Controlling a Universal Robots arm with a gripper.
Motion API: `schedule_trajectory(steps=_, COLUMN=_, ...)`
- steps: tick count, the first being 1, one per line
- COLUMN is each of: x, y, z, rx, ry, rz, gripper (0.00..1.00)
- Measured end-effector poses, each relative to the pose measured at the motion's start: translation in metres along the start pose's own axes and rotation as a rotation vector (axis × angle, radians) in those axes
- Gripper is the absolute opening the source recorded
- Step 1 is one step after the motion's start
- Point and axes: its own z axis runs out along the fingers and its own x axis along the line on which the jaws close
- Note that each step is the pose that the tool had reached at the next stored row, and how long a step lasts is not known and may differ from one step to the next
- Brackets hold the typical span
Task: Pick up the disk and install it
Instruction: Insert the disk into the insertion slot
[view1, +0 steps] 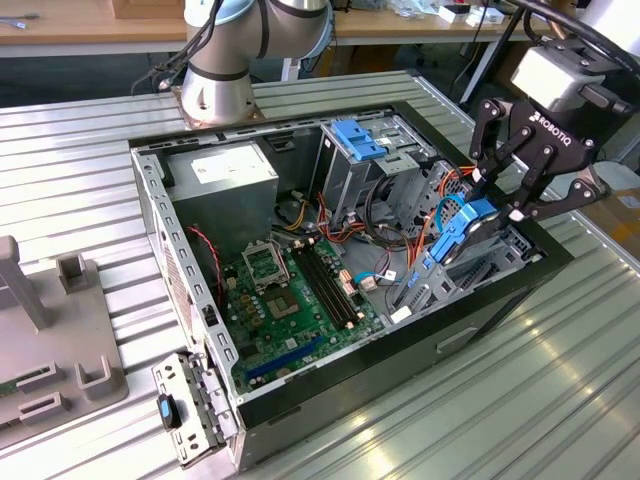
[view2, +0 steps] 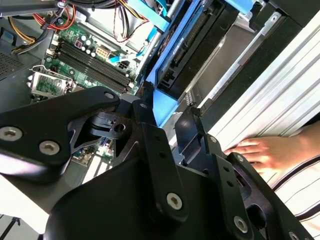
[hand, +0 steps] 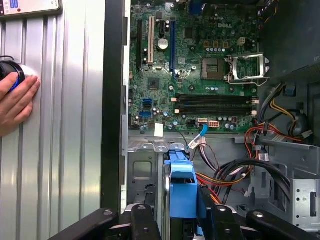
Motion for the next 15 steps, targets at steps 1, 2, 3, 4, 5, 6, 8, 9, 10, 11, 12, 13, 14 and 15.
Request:
schedule_trajectory(steps=1, x=0.0002, y=0.0, z=0.0021, rx=0.0001, ry=-0.0003, rz=0.0, gripper=0.44)
schedule_trajectory(steps=2, x=0.0002, y=0.0001, z=0.003, rx=0.0, ry=-0.0001, rz=0.0, gripper=0.44)
schedule_trajectory(steps=3, x=0.0007, y=0.0003, z=0.006, rx=0.0, ry=-0.0006, rz=0.0, gripper=0.44)
schedule_trajectory(steps=4, x=0.0009, y=0.0004, z=0.0074, rx=0.0, ry=-0.0003, rz=0.0, gripper=0.44)
schedule_trajectory(steps=5, x=0.001, y=0.0006, z=0.0084, rx=0.0, ry=-0.0003, rz=0.0, gripper=0.44)
schedule_trajectory(steps=6, x=0.0011, y=0.0007, z=0.0091, rx=0.0, ry=-0.0002, rz=0.0, gripper=0.44)
schedule_trajectory(steps=8, x=0.0012, y=0.0009, z=0.0108, rx=0.0, ry=-0.0002, rz=0.0, gripper=0.44)
schedule_trajectory(steps=9, x=0.0012, y=0.0009, z=0.011, rx=0.0, ry=-0.0001, rz=0.0, gripper=0.44)
schedule_trajectory(steps=10, x=0.0013, y=0.0009, z=0.011, rx=0.0, ry=0.0, rz=0.0, gripper=0.44)
schedule_trajectory(steps=11, x=0.0013, y=0.0009, z=0.011, rx=0.0, ry=0.0001, rz=0.0, gripper=0.44)
schedule_trajectory(steps=12, x=0.0013, y=0.0009, z=0.0111, rx=0.0, ry=0.0002, rz=0.0, gripper=0.44)
schedule_trajectory(steps=13, x=0.0013, y=0.0009, z=0.0111, rx=0.0, ry=0.0003, rz=0.0, gripper=0.44)
schedule_trajectory(steps=14, x=0.0013, y=0.0009, z=0.0111, rx=0.0, ry=0.0004, rz=0.0, gripper=0.44)
schedule_trajectory(steps=15, x=0.0013, y=0.0009, z=0.0111, rx=-0.0001, ry=0.0006, rz=0.0, gripper=0.43)
